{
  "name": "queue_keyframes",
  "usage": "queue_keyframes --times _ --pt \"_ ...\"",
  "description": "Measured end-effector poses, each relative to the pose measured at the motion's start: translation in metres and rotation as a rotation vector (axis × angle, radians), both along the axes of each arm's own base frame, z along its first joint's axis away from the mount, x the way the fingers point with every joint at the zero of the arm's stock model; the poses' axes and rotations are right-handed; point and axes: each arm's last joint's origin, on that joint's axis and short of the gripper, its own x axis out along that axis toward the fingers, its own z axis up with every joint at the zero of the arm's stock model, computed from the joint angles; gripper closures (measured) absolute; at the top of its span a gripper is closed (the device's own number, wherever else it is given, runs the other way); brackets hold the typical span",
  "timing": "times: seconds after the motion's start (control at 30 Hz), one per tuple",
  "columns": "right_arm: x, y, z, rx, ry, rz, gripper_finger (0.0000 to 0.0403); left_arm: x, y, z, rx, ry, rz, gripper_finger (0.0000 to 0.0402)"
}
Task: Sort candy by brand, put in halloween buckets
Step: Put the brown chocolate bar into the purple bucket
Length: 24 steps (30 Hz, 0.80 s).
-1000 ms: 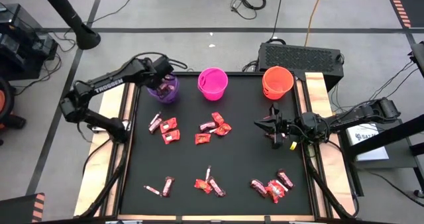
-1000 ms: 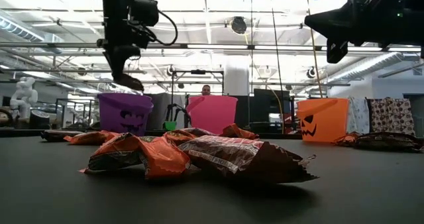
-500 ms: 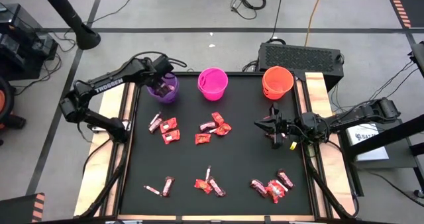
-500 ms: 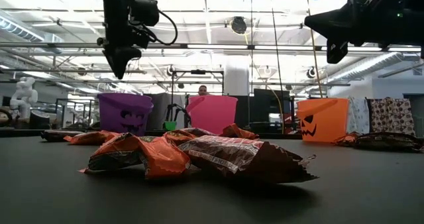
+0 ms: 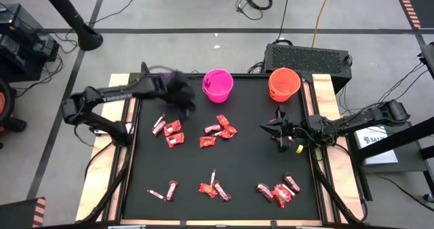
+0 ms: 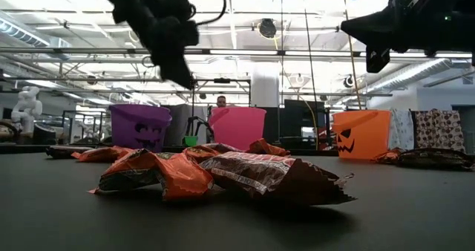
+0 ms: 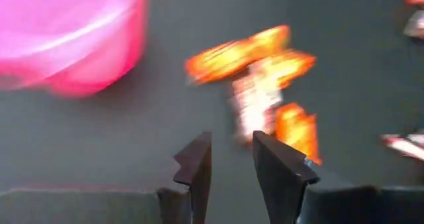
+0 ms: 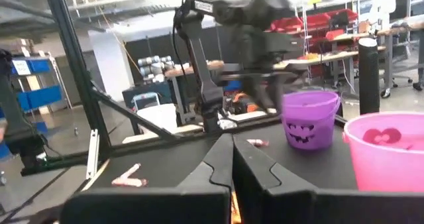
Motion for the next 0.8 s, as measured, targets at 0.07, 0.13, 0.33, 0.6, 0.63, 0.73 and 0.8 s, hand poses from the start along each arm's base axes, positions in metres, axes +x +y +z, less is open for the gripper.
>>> queue_keyframes --times 0.07,0.13,0.33,0.6,0.63,0.73,0.8 --pt "0.0 0.0 -0.001 0.002 0.014 0.0 0.0403 0.009 -0.02 -0.017 0.005 -0.092 -0.104 0.0286" --pt "0.0 0.0 -0.004 0.032 0.036 0.004 0.0403 0.016 -0.039 -0.027 0.034 -0.182 -0.178 0.0286" --pt "0.001 0.0 -0.008 0.131 0.074 0.015 0.0403 0.029 -0.09 -0.024 0.009 -0.334 -0.3 0.0285" --pt "0.001 0.0 -0.01 0.175 0.088 0.015 0.0403 0.031 -0.149 -0.016 0.038 -0.426 -0.365 0.0285" --pt "0.001 0.0 -0.01 0.182 0.087 0.016 0.0403 0.03 -0.151 -0.017 0.07 -0.412 -0.33 0.0285" --pt "0.001 0.0 -0.01 0.188 0.089 0.016 0.0403 0.028 -0.152 -0.021 0.177 -0.351 -0.185 0.0285" --pt "0.001 0.0 -0.009 0.182 0.081 0.015 0.0403 0.028 -0.149 -0.027 0.225 -0.304 -0.085 0.0285"
